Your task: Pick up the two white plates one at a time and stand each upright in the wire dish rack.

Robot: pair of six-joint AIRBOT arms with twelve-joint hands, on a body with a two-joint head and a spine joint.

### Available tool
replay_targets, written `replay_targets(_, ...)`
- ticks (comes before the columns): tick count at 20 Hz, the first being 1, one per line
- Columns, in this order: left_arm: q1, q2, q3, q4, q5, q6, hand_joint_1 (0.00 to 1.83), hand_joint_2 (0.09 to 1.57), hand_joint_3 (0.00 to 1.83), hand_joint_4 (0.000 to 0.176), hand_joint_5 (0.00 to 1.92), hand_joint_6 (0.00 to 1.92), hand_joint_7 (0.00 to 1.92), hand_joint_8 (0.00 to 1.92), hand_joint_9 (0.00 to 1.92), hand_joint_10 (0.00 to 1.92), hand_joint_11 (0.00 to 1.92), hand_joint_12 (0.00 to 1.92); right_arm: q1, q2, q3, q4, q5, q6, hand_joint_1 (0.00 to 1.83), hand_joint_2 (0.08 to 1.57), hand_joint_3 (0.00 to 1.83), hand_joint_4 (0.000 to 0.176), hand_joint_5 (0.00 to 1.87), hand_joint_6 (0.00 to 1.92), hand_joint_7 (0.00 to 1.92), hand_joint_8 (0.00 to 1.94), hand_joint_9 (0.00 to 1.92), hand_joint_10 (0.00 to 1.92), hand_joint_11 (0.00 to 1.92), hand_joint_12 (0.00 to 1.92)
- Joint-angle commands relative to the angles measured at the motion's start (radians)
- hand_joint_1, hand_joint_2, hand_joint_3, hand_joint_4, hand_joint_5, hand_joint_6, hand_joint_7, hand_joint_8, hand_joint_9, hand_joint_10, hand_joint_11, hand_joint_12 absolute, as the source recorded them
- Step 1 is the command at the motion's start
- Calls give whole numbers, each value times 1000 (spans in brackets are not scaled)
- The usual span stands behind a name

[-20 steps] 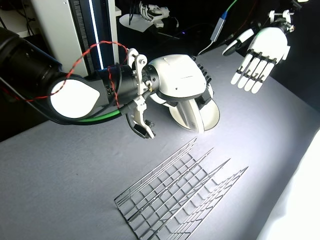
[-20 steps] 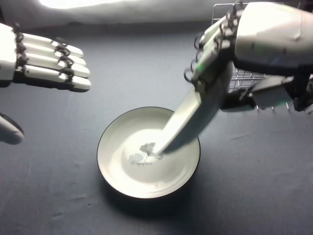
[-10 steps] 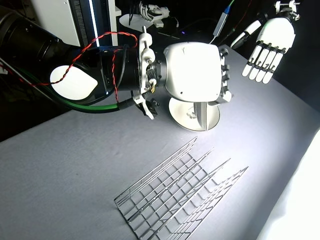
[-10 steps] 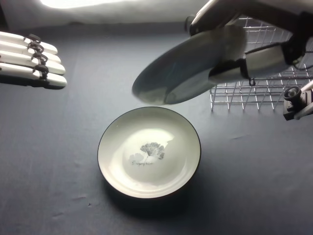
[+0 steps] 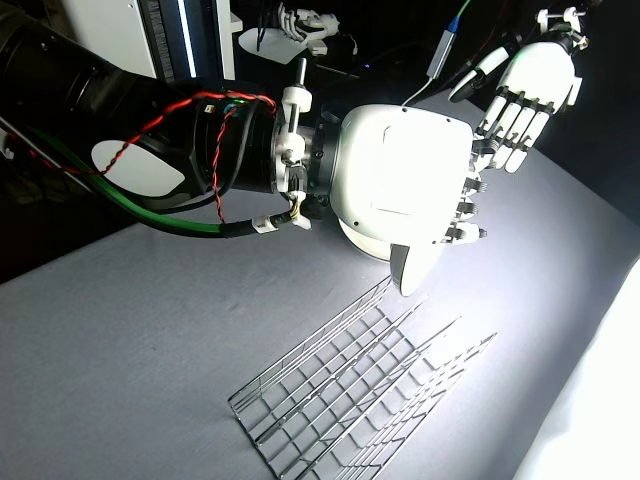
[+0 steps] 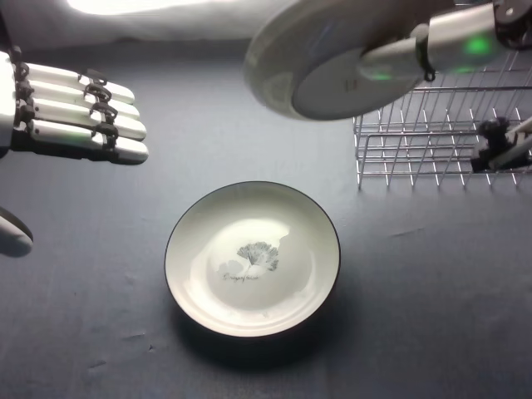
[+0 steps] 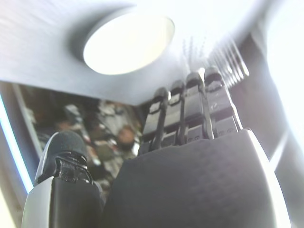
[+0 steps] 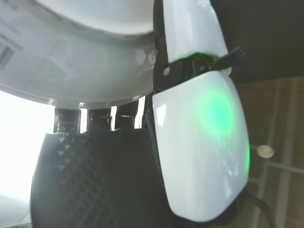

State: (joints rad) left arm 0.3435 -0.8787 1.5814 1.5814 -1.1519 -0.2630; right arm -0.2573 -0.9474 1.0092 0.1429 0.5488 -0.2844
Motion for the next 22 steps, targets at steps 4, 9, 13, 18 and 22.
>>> replay_targets(4, 40, 3, -23, -127, 24, -10, 0, 1160, 1, 0, 90, 22, 55, 15, 15, 5, 0, 0, 29, 26, -2, 44, 152, 18, 1399, 1029, 0, 0, 1076, 819, 1228, 482, 1115, 851, 892, 820)
replay_targets(9, 95, 3, -96, -131, 90, -13, 0, 1165, 3, 0, 86, 12, 58, 10, 20, 7, 4, 2, 22, 65, 7, 88, 152, 16, 1402, 1037, 0, 0, 982, 917, 1173, 598, 1193, 746, 890, 925)
replay_targets(13, 123, -8, -143, -131, 153, -1, 0, 1179, 8, 0, 86, 7, 50, 3, 7, 1, 0, 0, 6, 84, 32, 97, 158, 15, 1394, 1058, 0, 0, 906, 1018, 1122, 688, 1154, 826, 898, 876)
replay_targets(18, 155, -32, -162, -131, 213, 22, 0, 1183, 7, 0, 88, 2, 58, 3, 17, 4, 0, 0, -30, 97, 82, 104, 173, 16, 1393, 1066, 1, 0, 869, 1033, 1116, 717, 1143, 852, 902, 908)
replay_targets(22, 161, -40, -176, -131, 254, 37, 0, 1192, 8, 0, 57, 0, 22, 0, 0, 0, 0, 0, -41, 104, 97, 123, 171, 18, 1398, 1043, 1, 0, 971, 911, 1167, 630, 1150, 827, 893, 917)
